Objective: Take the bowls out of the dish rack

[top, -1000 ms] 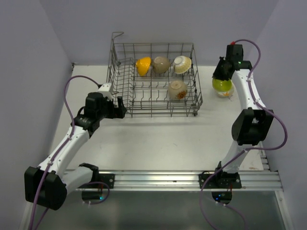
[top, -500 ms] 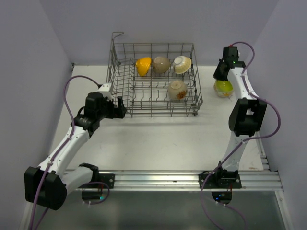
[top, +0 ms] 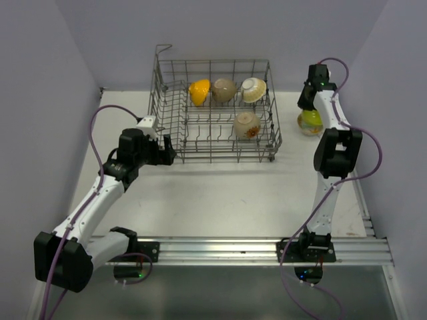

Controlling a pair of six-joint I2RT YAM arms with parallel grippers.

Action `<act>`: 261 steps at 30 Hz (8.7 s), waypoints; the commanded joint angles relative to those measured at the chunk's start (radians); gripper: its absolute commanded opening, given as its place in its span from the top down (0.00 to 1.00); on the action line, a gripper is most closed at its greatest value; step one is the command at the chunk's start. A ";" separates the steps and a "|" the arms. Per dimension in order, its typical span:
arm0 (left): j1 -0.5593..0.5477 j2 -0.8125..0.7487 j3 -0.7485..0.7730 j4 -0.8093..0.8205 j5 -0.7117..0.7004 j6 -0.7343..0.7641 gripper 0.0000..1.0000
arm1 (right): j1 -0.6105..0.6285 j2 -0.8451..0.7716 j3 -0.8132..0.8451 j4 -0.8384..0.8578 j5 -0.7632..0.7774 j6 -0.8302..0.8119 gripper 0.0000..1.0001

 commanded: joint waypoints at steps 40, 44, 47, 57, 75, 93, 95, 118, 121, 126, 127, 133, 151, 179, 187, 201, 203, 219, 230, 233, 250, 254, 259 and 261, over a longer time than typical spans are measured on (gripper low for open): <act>-0.009 0.002 -0.002 0.055 0.036 0.014 0.00 | -0.006 -0.412 -0.239 0.083 -0.173 0.145 0.01; -0.009 0.005 -0.005 0.057 0.037 0.015 0.00 | 0.028 -0.498 -0.320 0.171 -0.261 0.148 0.01; -0.009 0.007 -0.005 0.057 0.036 0.014 0.00 | 0.059 -0.512 -0.316 0.186 -0.340 0.133 0.01; -0.009 0.013 -0.003 0.057 0.041 0.015 0.00 | 0.213 -0.347 -0.178 0.070 -0.549 0.082 0.02; -0.009 0.013 -0.005 0.060 0.065 0.014 0.00 | 0.241 -0.101 -0.104 -0.067 -0.508 0.097 0.01; -0.009 0.007 -0.005 0.061 0.070 0.011 0.00 | 0.315 -0.068 0.084 -0.352 -0.255 0.036 0.01; -0.009 0.004 -0.005 0.060 0.059 0.011 0.00 | 0.324 -0.055 0.083 -0.352 -0.235 0.037 0.01; -0.009 0.004 -0.005 0.058 0.074 0.008 0.00 | 0.361 -0.012 -0.069 -0.281 -0.236 0.162 0.01; -0.009 0.008 -0.005 0.057 0.077 0.008 0.00 | 0.359 -0.024 -0.109 -0.242 -0.296 0.159 0.01; -0.009 0.008 -0.003 0.057 0.077 0.008 0.00 | 0.359 -0.113 -0.245 -0.026 -0.457 0.146 0.01; -0.009 0.010 -0.005 0.057 0.077 0.008 0.00 | 0.359 -0.157 -0.296 0.017 -0.477 0.157 0.01; -0.009 0.013 -0.005 0.058 0.083 0.005 0.00 | 0.359 -0.216 -0.319 0.179 -0.659 0.186 0.02; -0.009 0.027 -0.006 0.060 0.099 0.006 0.01 | 0.390 -0.328 -0.365 0.354 -0.839 0.186 0.01; -0.007 -0.049 0.165 0.003 -0.171 -0.002 0.00 | 0.390 -0.363 -0.304 -0.042 -0.305 0.217 0.01; 0.069 0.083 0.332 -0.057 -0.292 0.001 0.02 | 0.390 -0.377 -0.365 0.005 -0.347 0.249 0.01; 0.210 0.235 0.394 0.020 -0.170 0.032 0.25 | 0.390 -0.374 -0.406 0.033 -0.406 0.229 0.01; 0.226 0.263 0.403 0.044 -0.141 0.025 0.48 | 0.390 -0.371 -0.410 0.035 -0.409 0.226 0.01; 0.237 0.205 0.256 0.075 0.013 0.006 1.00 | 0.381 -0.393 -0.354 -0.068 -0.327 0.243 0.01; 0.229 0.076 0.104 0.100 0.087 -0.008 1.00 | 0.381 -0.288 -0.227 -0.209 -0.301 0.321 0.01; 0.218 0.073 0.102 0.097 0.103 -0.008 1.00 | 0.390 -0.300 -0.204 -0.229 -0.291 0.341 0.01; 0.215 0.054 0.096 0.109 0.156 -0.011 1.00 | 0.474 -0.218 -0.252 -0.257 -0.166 0.395 0.01; 0.215 0.056 0.096 0.108 0.160 -0.011 1.00 | 0.488 -0.204 -0.268 -0.240 -0.080 0.464 0.01; 0.212 0.057 0.096 0.109 0.177 -0.011 1.00 | 0.493 -0.294 -0.452 -0.017 -0.020 0.574 0.01; 0.210 0.056 0.096 0.109 0.182 -0.012 1.00 | 0.494 -0.331 -0.544 0.106 -0.021 0.609 0.01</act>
